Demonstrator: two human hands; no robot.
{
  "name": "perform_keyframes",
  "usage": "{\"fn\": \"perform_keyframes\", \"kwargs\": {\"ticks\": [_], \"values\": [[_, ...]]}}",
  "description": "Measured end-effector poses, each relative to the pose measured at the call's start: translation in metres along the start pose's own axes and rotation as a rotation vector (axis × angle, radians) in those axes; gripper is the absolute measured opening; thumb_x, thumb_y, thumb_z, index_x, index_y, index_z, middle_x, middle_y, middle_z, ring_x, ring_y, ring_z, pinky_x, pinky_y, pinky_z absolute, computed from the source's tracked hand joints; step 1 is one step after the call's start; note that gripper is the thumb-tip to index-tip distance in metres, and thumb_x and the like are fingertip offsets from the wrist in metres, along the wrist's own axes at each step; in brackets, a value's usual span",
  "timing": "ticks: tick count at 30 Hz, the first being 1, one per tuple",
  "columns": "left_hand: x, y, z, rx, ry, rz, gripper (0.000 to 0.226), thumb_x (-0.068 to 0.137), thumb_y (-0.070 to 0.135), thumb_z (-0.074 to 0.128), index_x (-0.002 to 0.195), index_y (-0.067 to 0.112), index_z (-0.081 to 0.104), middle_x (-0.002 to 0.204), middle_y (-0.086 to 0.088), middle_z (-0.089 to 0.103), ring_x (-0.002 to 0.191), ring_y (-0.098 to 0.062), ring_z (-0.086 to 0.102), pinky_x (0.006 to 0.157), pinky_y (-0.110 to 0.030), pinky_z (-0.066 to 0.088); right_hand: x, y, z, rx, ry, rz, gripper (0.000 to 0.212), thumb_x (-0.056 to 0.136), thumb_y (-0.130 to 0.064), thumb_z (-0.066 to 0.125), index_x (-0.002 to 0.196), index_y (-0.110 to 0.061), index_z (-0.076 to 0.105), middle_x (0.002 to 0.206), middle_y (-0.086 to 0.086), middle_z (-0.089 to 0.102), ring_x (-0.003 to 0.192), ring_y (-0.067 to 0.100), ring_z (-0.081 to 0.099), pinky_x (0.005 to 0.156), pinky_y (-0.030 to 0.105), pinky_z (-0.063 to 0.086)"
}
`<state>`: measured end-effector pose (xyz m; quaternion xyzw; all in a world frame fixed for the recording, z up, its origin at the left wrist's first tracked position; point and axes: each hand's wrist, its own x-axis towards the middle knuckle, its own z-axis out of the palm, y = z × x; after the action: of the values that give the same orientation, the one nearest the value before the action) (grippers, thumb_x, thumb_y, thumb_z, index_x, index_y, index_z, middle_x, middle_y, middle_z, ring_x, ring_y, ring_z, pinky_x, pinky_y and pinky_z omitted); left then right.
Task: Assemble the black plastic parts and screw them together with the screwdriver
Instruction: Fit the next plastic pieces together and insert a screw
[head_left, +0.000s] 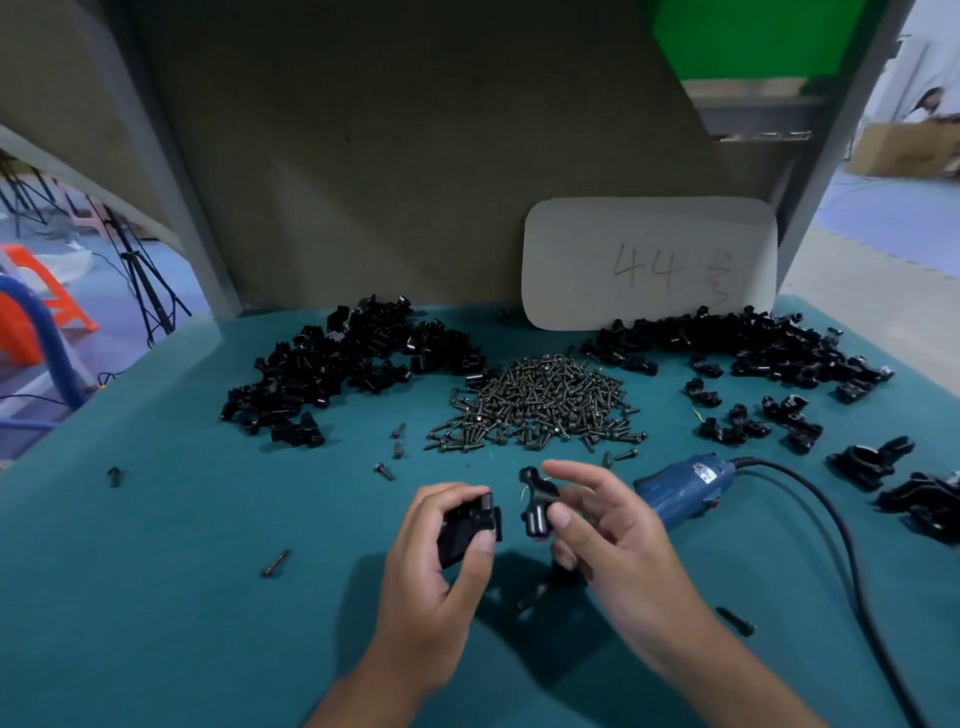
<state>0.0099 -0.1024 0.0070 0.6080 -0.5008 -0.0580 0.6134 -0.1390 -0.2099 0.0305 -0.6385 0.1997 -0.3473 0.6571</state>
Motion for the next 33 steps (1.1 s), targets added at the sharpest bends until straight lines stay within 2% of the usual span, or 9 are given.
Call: {"fn": "perform_keyframes", "kwargs": {"ticks": [4, 9, 13, 16, 19, 23, 28, 30, 33], "values": [[-0.001, -0.003, 0.0, 0.007, -0.018, 0.011, 0.029, 0.093, 0.041, 0.057, 0.119, 0.028, 0.061, 0.114, 0.014, 0.057, 0.109, -0.016, 0.062, 0.089, -0.021, 0.049, 0.0, 0.001, 0.002, 0.009, -0.033, 0.001, 0.032, 0.088, -0.022, 0.076, 0.118, -0.033, 0.072, 0.108, 0.008, 0.071, 0.087, 0.016, 0.064, 0.071, 0.026, 0.053], [-0.002, -0.002, 0.0, 0.009, -0.023, 0.039, 0.028, 0.093, 0.041, 0.056, 0.119, 0.03, 0.061, 0.115, 0.015, 0.058, 0.11, -0.017, 0.063, 0.089, -0.023, 0.05, 0.001, 0.004, -0.001, -0.057, -0.099, 0.008, 0.043, 0.087, -0.017, 0.077, 0.125, -0.036, 0.069, 0.094, -0.003, 0.07, 0.086, 0.012, 0.066, 0.073, 0.025, 0.054], [-0.002, 0.0, 0.0, 0.009, -0.022, 0.053, 0.031, 0.096, 0.048, 0.055, 0.118, 0.028, 0.061, 0.114, 0.018, 0.058, 0.109, -0.012, 0.063, 0.089, -0.017, 0.048, 0.002, 0.007, -0.006, -0.26, -0.134, -0.037, 0.05, 0.088, -0.035, 0.078, 0.134, -0.045, 0.061, 0.099, 0.001, 0.071, 0.097, 0.02, 0.066, 0.093, 0.04, 0.055], [-0.002, 0.0, 0.001, 0.008, -0.03, 0.054, 0.031, 0.096, 0.047, 0.055, 0.118, 0.027, 0.062, 0.113, 0.017, 0.058, 0.108, -0.013, 0.063, 0.088, -0.017, 0.048, 0.002, 0.007, -0.007, -0.33, -0.162, -0.077, 0.052, 0.085, -0.052, 0.074, 0.135, -0.048, 0.059, 0.104, -0.003, 0.072, 0.102, 0.02, 0.067, 0.095, 0.037, 0.055], [-0.003, -0.002, 0.001, 0.009, -0.04, 0.059, 0.027, 0.094, 0.04, 0.056, 0.119, 0.029, 0.061, 0.112, 0.015, 0.059, 0.106, -0.014, 0.063, 0.086, -0.017, 0.047, 0.002, 0.005, -0.009, -0.417, -0.168, -0.151, 0.048, 0.086, -0.059, 0.07, 0.132, -0.048, 0.06, 0.109, -0.014, 0.072, 0.105, 0.017, 0.068, 0.092, 0.026, 0.053], [-0.003, -0.003, 0.001, 0.008, -0.049, 0.066, 0.024, 0.095, 0.041, 0.055, 0.118, 0.035, 0.06, 0.112, 0.016, 0.058, 0.105, -0.014, 0.063, 0.085, -0.019, 0.048, 0.002, 0.003, -0.011, -0.559, -0.159, -0.194, 0.045, 0.085, -0.06, 0.068, 0.128, -0.051, 0.059, 0.098, -0.022, 0.071, 0.092, 0.008, 0.07, 0.079, 0.014, 0.05], [-0.003, -0.004, 0.003, -0.002, -0.054, 0.063, 0.024, 0.096, 0.039, 0.053, 0.118, 0.033, 0.061, 0.113, 0.017, 0.059, 0.107, -0.015, 0.063, 0.088, -0.021, 0.048, 0.001, 0.012, -0.009, -0.609, -0.101, -0.273, 0.032, 0.088, -0.034, 0.073, 0.117, -0.045, 0.064, 0.084, -0.022, 0.071, 0.075, 0.002, 0.07, 0.066, 0.009, 0.048], [-0.003, -0.004, 0.003, 0.004, -0.045, 0.064, 0.025, 0.096, 0.038, 0.054, 0.119, 0.031, 0.06, 0.114, 0.018, 0.058, 0.108, -0.013, 0.062, 0.089, -0.017, 0.046, 0.001, 0.012, -0.008, -0.623, -0.063, -0.288, 0.023, 0.087, -0.045, 0.074, 0.108, -0.041, 0.066, 0.082, -0.021, 0.068, 0.07, 0.003, 0.066, 0.063, 0.008, 0.044], [-0.003, -0.004, 0.002, 0.036, -0.04, 0.061, 0.026, 0.096, 0.039, 0.055, 0.121, 0.032, 0.059, 0.115, 0.017, 0.057, 0.111, -0.012, 0.06, 0.09, -0.014, 0.044, 0.0, 0.008, -0.007, -0.656, 0.012, -0.321, 0.029, 0.084, -0.061, 0.07, 0.099, -0.037, 0.064, 0.088, -0.02, 0.061, 0.079, 0.004, 0.06, 0.068, 0.009, 0.04]]}}
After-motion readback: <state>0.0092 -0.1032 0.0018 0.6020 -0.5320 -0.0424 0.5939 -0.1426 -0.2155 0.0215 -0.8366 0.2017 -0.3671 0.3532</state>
